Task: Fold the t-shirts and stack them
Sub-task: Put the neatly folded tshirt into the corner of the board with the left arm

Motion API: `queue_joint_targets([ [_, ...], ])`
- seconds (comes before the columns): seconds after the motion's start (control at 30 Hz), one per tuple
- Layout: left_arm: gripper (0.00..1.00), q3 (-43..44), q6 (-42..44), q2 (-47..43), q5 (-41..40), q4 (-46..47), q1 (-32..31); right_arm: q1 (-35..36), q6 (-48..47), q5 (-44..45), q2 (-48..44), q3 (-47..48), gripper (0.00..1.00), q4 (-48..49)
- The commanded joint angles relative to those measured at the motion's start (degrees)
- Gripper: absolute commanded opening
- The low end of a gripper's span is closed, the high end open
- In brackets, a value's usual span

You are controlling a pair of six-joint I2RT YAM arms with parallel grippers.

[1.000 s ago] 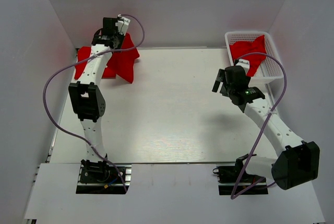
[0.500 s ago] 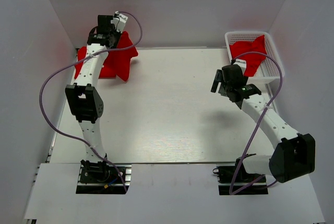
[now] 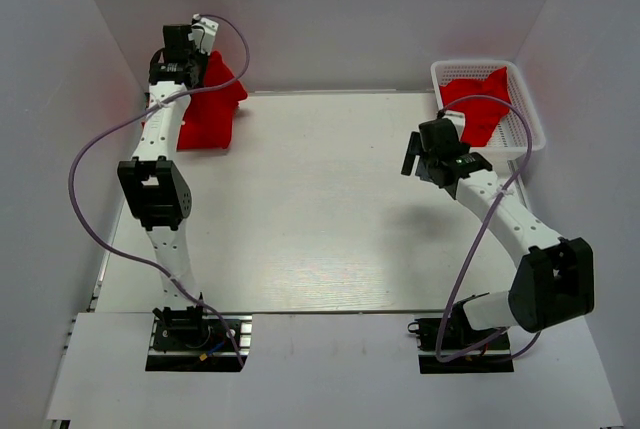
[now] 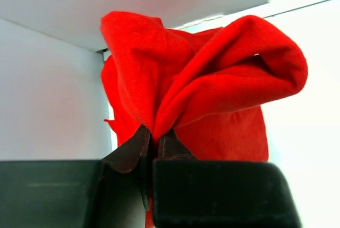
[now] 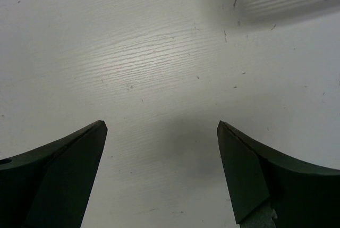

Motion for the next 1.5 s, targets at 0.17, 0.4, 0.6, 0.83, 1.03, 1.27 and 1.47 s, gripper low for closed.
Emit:
queue_joint_targets([
  [0.17, 0.00, 4.3, -2.7, 3.5, 1.5, 5.2, 4.7, -0.1, -0.4, 1.2, 3.6, 5.1, 0.90, -0.5],
  [0.4, 0.00, 4.3, -5.7, 8.7, 2.1, 7.4, 7.2, -0.1, -0.4, 0.9, 5.8, 7.2, 0.90, -1.4],
  [0.6, 0.00, 4.8, -9.3, 11.8, 0.1, 9.3, 9.6, -0.1, -0.1, 0.4, 8.0, 8.8, 0.90, -2.0],
  [0.83, 0.00, 5.3, -12.3, 14.7, -4.8, 10.4, 12.1, 0.1, 0.1, -0.6, 11.4, 11.5, 0.90, -3.9],
  [1.03, 0.37, 5.3, -13.7, 15.8, -4.8, 10.4, 13.7, 0.1, -0.2, -2.1, 12.7, 12.7, 0.90, -4.2],
  [1.27, 1.00, 6.6, -16.6, 14.6, -9.4, 9.2, 13.7, 0.1, -0.1, -3.0, 12.5, 13.4, 0.90, -5.6],
  [1.47, 1.00, 5.6, -18.3, 9.7, -6.7, 6.2, 14.2, -0.1, 0.1, -2.8, 8.8, 11.0, 0.90, -5.5],
])
